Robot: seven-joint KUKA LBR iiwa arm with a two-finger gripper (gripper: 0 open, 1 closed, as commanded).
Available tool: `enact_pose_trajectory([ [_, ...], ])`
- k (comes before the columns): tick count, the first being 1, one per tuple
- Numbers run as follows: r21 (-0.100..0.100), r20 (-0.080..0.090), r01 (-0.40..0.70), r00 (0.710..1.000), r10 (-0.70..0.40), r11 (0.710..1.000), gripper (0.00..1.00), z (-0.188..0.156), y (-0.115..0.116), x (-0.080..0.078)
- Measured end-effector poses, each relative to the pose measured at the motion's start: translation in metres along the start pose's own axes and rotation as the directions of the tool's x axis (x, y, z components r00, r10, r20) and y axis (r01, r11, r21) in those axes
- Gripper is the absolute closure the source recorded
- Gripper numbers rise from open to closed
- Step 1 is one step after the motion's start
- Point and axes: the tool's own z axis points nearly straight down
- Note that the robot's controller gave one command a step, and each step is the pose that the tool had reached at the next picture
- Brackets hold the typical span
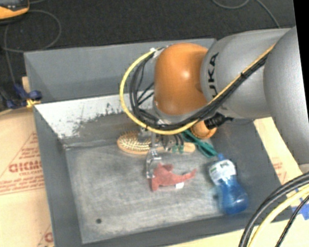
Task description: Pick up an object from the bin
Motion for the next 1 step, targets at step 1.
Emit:
enact_pose_trajectory([
  [1,0.002,0.001,0.290,0.957,-0.290,0.957,0.00,0.0309,-0.0569,0.0086],
])
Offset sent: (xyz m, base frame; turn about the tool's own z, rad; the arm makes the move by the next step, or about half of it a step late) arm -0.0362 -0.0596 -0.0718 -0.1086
